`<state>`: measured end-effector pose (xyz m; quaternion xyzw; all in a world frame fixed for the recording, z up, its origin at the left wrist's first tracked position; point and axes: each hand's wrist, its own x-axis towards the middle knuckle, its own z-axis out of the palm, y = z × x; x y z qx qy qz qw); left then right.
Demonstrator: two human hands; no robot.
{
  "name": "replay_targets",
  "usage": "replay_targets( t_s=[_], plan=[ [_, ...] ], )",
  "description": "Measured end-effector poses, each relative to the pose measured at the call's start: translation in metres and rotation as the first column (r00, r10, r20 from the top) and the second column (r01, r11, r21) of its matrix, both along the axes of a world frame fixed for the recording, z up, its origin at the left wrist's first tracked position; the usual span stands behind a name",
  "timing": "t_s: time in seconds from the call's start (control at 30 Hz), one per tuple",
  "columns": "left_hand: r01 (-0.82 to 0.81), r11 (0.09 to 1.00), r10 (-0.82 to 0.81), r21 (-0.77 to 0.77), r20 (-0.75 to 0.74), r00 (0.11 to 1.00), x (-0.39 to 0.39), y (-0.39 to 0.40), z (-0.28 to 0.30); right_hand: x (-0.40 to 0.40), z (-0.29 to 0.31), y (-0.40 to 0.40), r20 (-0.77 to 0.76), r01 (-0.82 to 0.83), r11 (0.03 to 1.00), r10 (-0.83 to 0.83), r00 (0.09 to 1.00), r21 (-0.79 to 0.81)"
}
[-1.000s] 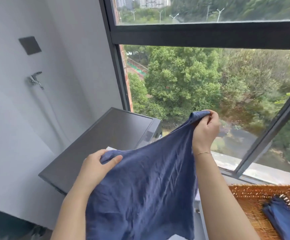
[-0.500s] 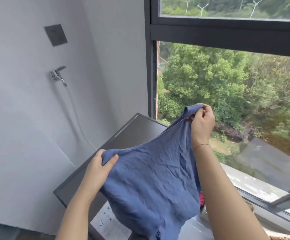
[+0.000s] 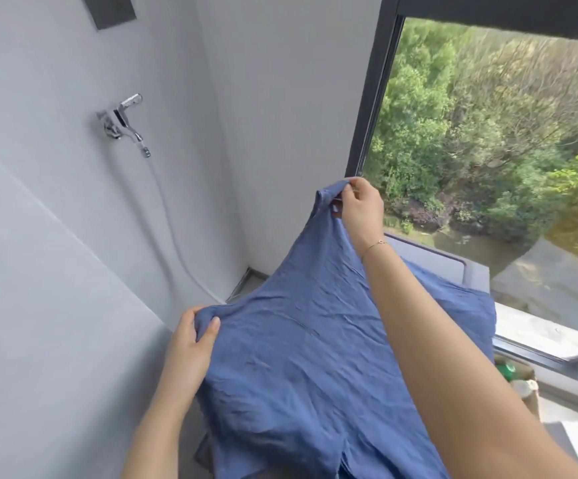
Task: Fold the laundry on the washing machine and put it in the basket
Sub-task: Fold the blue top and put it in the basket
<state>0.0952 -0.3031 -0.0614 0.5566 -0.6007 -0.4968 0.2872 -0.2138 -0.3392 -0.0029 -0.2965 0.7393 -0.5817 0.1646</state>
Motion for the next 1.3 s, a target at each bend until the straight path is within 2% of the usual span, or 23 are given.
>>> replay_targets(
  t_s=[0.1, 0.17, 0.23, 0.27, 0.33, 0.4, 0.5, 0.6, 0.7, 0.77, 0.87, 0.93, 1.0, 1.03, 1.1, 1.13, 1.23, 1.3],
  plan=[
    [0.032, 0.999, -0.030, -0.026, 0.076, 0.997, 0.012, -0.025, -0.012, 0.023, -0.016, -0.036, 0.051, -0.112, 0.985, 0.106, 0.993, 0.130],
    [0.054, 0.998, -0.049, -0.023, 0.191, 0.980, 0.011, -0.030, -0.026, 0.039, -0.029, -0.037, 0.100, -0.261, 0.921, 0.242, 0.965, 0.288],
    [0.142, 0.990, -0.124, -0.024, 0.357, 0.926, 0.009, -0.029, -0.043, 0.056, -0.044, -0.015, 0.088, -0.378, 0.812, 0.381, 0.921, 0.444],
    [0.222, 0.975, -0.186, -0.024, 0.463, 0.867, 0.006, -0.026, -0.052, 0.062, -0.053, 0.003, 0.074, -0.380, 0.788, 0.396, 0.915, 0.484],
    [0.346, 0.938, -0.269, -0.011, 0.605, 0.749, 0.000, -0.017, -0.069, 0.076, -0.073, 0.050, 0.091, -0.324, 0.810, 0.322, 0.942, 0.488],
    [0.432, 0.902, -0.347, 0.003, 0.600, 0.721, -0.012, -0.002, -0.078, 0.090, -0.095, 0.101, 0.007, -0.183, 0.851, 0.207, 0.978, 0.492],
    [0.616, 0.781, -0.429, -0.102, 0.630, 0.648, -0.026, 0.027, -0.095, 0.115, -0.133, 0.175, -0.177, 0.039, 0.852, 0.063, 0.982, 0.522],
    [0.735, 0.673, -0.474, -0.080, 0.716, 0.512, -0.027, 0.048, -0.108, 0.137, -0.167, 0.238, -0.350, 0.175, 0.732, 0.091, 0.932, 0.658],
    [0.761, 0.632, -0.412, -0.147, 0.768, 0.490, -0.023, 0.051, -0.112, 0.140, -0.180, 0.262, -0.378, 0.177, 0.617, 0.212, 0.901, 0.767],
    [0.759, 0.629, -0.384, -0.170, 0.781, 0.493, -0.026, 0.050, -0.113, 0.137, -0.179, 0.260, -0.411, 0.202, 0.617, 0.217, 0.885, 0.761],
    [0.765, 0.635, -0.431, -0.112, 0.770, 0.471, -0.027, 0.050, -0.111, 0.133, -0.180, 0.258, -0.443, 0.216, 0.639, 0.218, 0.869, 0.738],
    [0.772, 0.623, -0.470, -0.126, 0.728, 0.499, -0.023, 0.048, -0.109, 0.131, -0.179, 0.261, -0.390, 0.153, 0.738, 0.159, 0.907, 0.657],
    [0.763, 0.619, -0.563, -0.187, 0.572, 0.597, -0.017, 0.047, -0.102, 0.133, -0.169, 0.271, -0.279, 0.085, 0.880, 0.056, 0.959, 0.468],
    [0.757, 0.611, -0.615, -0.230, 0.464, 0.638, -0.013, 0.046, -0.097, 0.136, -0.161, 0.278, -0.280, 0.123, 0.923, -0.017, 0.960, 0.365],
    [0.743, 0.590, -0.660, -0.317, 0.341, 0.669, -0.005, 0.050, -0.079, 0.149, -0.151, 0.297, -0.367, 0.276, 0.924, -0.169, 0.915, 0.263],
    [0.767, 0.567, -0.690, -0.300, 0.334, 0.642, -0.002, 0.051, -0.071, 0.155, -0.149, 0.305, -0.376, 0.320, 0.914, -0.213, 0.902, 0.250],
    [0.905, 0.423, -0.804, -0.040, 0.445, 0.395, 0.006, 0.059, -0.060, 0.178, -0.151, 0.324, -0.327, 0.316, 0.903, -0.216, 0.920, 0.292],
    [0.925, 0.368, -0.797, 0.096, 0.546, 0.260, 0.014, 0.067, -0.066, 0.187, -0.156, 0.338, -0.322, 0.285, 0.894, -0.172, 0.931, 0.347]
  ],
)
